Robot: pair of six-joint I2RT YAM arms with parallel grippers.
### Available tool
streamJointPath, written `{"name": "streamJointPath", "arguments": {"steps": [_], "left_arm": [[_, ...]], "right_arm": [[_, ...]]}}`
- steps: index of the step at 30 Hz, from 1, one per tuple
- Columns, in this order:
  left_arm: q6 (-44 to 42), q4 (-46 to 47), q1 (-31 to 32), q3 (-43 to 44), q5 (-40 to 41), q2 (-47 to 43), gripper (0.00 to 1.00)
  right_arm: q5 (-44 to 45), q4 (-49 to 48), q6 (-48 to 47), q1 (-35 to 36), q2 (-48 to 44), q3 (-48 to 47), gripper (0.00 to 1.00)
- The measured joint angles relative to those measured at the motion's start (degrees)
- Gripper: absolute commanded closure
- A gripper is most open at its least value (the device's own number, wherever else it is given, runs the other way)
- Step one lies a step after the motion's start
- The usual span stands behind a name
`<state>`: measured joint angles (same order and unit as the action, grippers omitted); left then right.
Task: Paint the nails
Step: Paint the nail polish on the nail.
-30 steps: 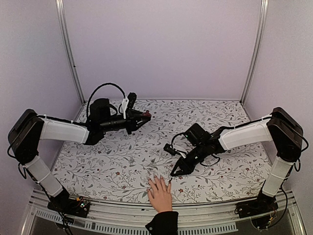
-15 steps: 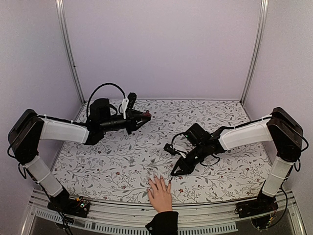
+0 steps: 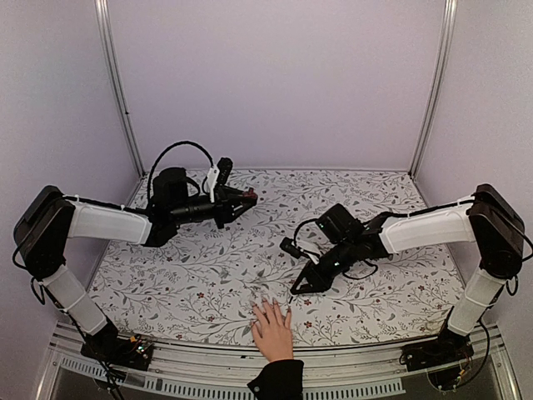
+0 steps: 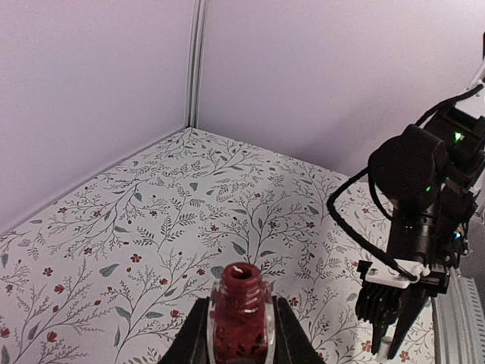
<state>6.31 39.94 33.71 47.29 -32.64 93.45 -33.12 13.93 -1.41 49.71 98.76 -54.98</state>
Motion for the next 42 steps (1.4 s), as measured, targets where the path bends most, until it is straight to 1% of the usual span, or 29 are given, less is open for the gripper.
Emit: {"name": "streamJointPath", "arguments": {"steps": [16,42], "left_arm": [[0.00,0.00,0.00,0.00,0.04,0.00,1.00],[0.00,0.00,0.00,-0.02,0.07,0.00,1.00]], "right_arm": [[-1.44,1.22,-2.25,0.63,-0.85,0.68,1.00],[-1.57,1.88,-2.29,0.66,1.18,0.17,1.00]]}}
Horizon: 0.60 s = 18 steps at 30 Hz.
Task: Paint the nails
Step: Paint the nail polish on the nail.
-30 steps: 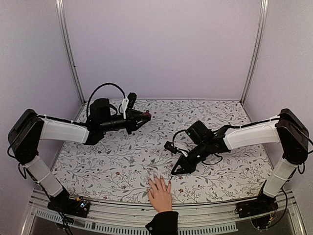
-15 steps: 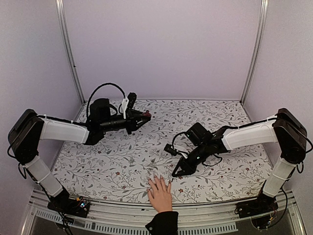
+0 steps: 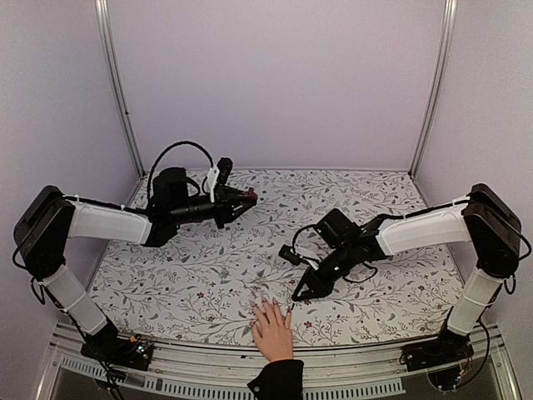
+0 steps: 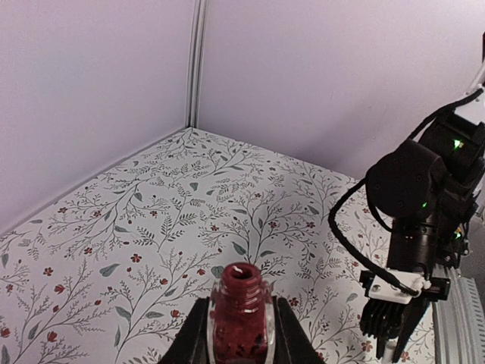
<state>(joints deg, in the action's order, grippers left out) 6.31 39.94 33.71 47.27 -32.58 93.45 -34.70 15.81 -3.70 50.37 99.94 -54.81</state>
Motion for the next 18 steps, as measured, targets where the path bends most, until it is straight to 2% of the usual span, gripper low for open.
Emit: {"name": "streamJointPath", "arguments": {"steps": [18], "left_arm": [[0.00,0.00,0.00,0.02,0.00,0.00,1.00]], "right_arm": [[-0.87,-0.02,0.02,0.00,0.72,-0.11,1.00]]}}
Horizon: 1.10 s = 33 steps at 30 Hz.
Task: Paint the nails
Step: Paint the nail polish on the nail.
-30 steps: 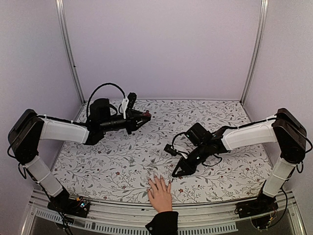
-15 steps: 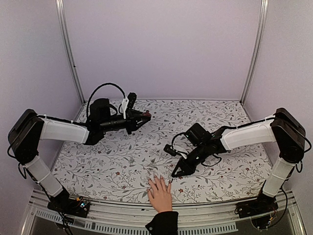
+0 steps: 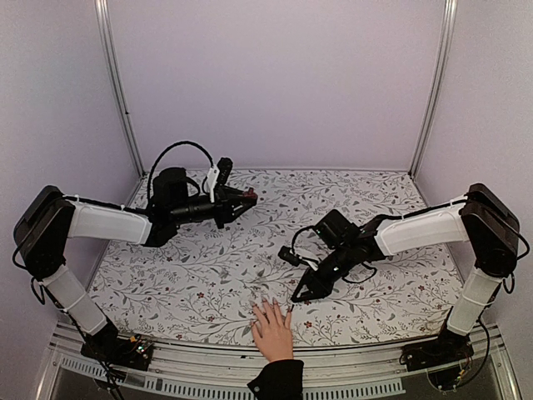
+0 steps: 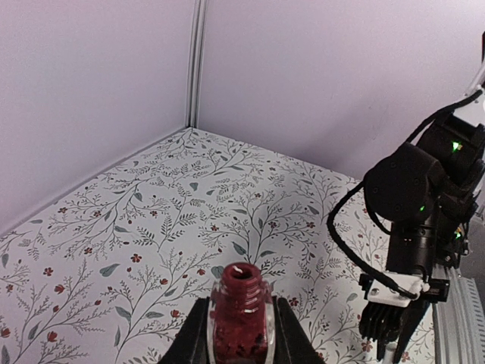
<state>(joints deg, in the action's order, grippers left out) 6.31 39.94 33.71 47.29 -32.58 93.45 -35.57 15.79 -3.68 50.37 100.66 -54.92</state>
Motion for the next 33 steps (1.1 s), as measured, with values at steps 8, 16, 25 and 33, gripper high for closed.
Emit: {"name": "streamJointPath", "arguments": {"steps": [8,16,25,33], "left_arm": [[0.00,0.00,0.00,-0.02,0.00,0.00,1.00],[0.00,0.00,0.00,-0.02,0.02,0.00,1.00],[0.00,0.00,0.00,-0.07,0.02,0.00,1.00],[0.00,0.00,0.00,-0.11,0.04,0.00,1.00]], "right_arm": [[-0.87,-0.44,0.00,0.00,0.09,-0.22,1.00],[-0.68,-0.35,0.00,0.00,1.11,-0.22,1.00],[0.22,-0.22,0.00,0.00,1.14,-0.44,1.00],[0.57,-0.44,0.07,0.00,1.14,-1.07,1.00]]}}
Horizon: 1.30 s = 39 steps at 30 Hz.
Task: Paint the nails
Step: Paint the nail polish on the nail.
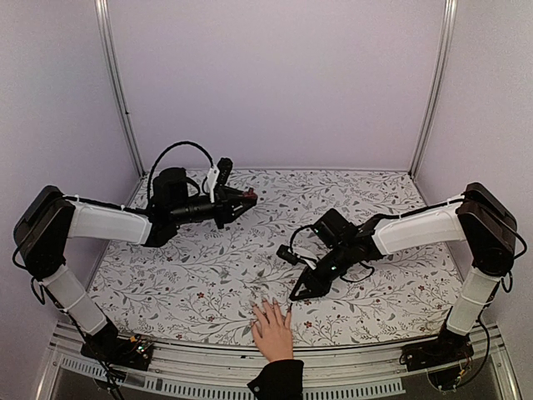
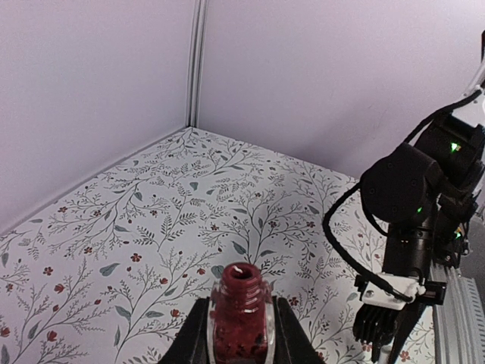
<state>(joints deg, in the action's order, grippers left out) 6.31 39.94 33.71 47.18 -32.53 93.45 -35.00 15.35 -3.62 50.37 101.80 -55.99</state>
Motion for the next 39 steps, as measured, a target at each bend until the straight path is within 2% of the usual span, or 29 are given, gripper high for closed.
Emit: {"name": "streamJointPath", "arguments": {"steps": [39], "left_arm": [[-0.04,0.00,0.00,-0.31,0.04,0.00,1.00]], "right_arm": [[1.18,-0.35,1.18,-0.02,0.72,-0.74,1.00]]}}
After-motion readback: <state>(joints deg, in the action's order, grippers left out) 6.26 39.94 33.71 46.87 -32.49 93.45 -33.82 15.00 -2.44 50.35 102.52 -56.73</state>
